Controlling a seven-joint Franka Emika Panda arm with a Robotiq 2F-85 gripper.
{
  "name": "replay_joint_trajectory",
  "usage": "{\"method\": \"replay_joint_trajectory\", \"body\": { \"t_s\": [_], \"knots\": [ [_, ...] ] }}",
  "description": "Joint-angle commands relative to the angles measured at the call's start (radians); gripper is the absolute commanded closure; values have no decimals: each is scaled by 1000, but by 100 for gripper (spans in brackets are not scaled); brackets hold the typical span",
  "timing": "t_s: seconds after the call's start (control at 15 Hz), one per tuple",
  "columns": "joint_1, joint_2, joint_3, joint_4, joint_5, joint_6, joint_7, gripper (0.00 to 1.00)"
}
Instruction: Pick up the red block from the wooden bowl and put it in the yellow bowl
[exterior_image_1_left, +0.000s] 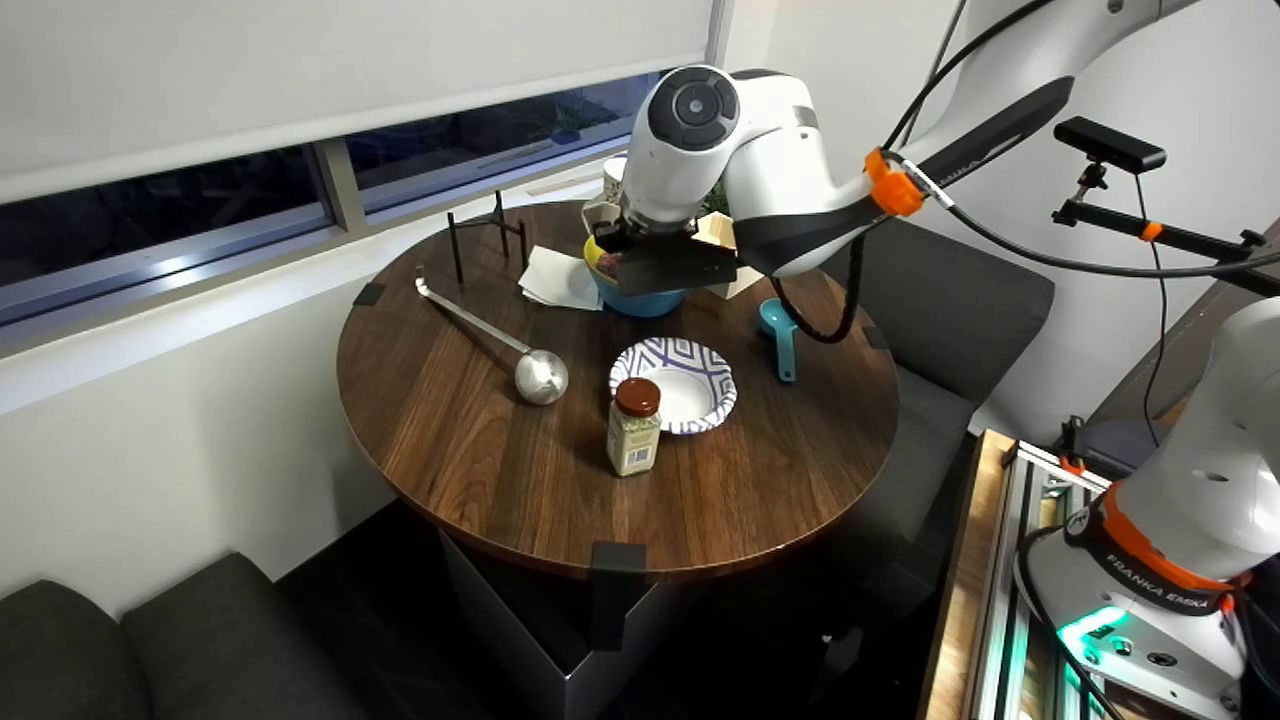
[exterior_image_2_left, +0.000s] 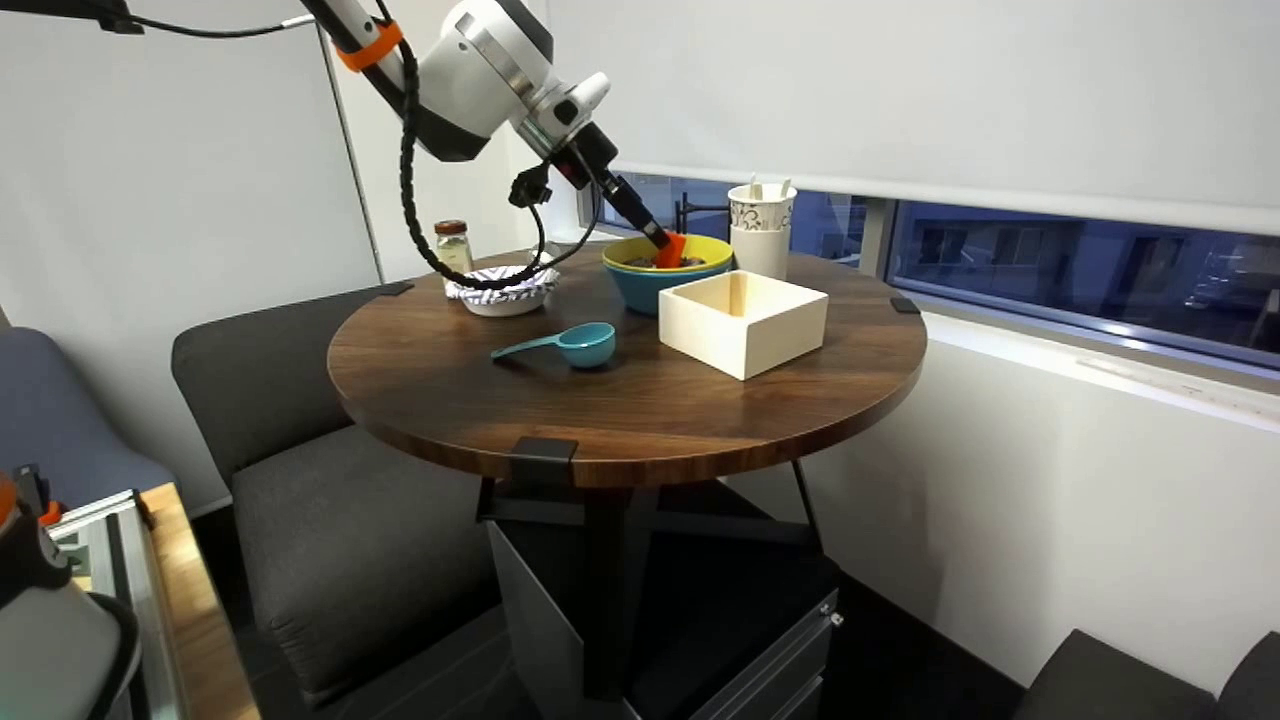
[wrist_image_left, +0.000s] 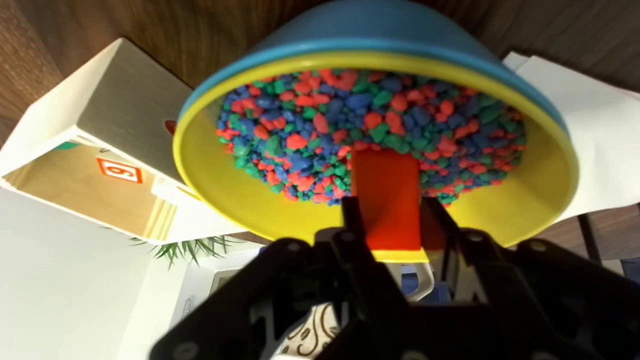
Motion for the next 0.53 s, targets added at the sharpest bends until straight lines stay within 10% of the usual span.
{"method": "replay_joint_trajectory", "body": {
  "t_s": [0.0,0.47],
  "knots": [
    [-11,11,15,-19,2,0,-2,92],
    [-12,27,1,-3,-107,3,88,92]
  ]
}}
